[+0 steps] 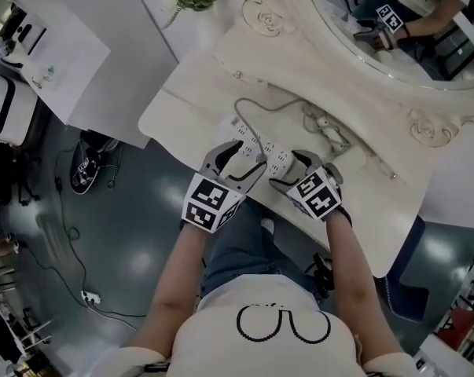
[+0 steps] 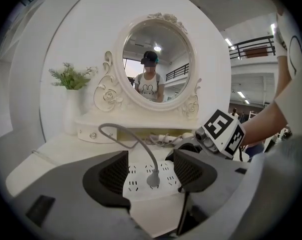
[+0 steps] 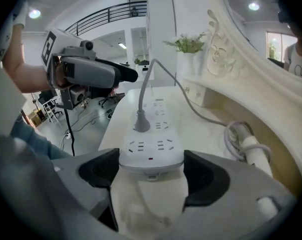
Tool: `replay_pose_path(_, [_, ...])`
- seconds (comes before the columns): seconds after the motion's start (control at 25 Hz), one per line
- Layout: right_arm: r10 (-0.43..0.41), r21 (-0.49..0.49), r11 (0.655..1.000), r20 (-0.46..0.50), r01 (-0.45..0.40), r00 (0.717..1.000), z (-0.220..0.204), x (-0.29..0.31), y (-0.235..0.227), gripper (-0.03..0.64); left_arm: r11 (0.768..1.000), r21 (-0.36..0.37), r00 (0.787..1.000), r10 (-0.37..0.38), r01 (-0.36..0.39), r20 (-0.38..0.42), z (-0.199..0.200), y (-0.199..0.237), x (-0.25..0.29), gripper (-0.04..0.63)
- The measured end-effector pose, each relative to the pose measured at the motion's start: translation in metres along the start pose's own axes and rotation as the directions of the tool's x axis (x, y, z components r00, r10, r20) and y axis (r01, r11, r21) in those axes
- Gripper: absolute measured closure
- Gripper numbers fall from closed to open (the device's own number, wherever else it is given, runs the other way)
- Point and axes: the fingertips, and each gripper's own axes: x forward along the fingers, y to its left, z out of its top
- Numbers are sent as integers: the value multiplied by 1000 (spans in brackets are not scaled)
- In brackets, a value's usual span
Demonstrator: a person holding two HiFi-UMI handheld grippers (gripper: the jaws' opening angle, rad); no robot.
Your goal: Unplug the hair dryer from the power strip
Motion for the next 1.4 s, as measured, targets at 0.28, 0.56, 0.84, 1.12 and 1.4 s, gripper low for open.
replay_pose_path(0.28, [-2,-4,1000,-49,2,999,-1,3,0,215,999,-4,999,-36,36,-37,-10,-1,15,318])
replay_pose_path(0.56, [-7,-2,1000,-84,7,996,-1,4,-1,218,995,84,993,-46,55,-113,-38,-10,37,346])
replay_pose_path(0.84, [-4,3,1000,-109,4,994,-1,4,0,218,992,125,991,34,-18,-126,-50,-2,52,538])
replay_pose_path(1.12, [-4,3,1000,-114,4,994,-3,3,0,218,988,-157,998,-20,11,-56,-39,-2,49,546])
replay_pose_path(1.4, [-1,7,1000,-150,2,989,-4,4,1,218,998,59,995,32,-27,-96,-42,-7,47,555])
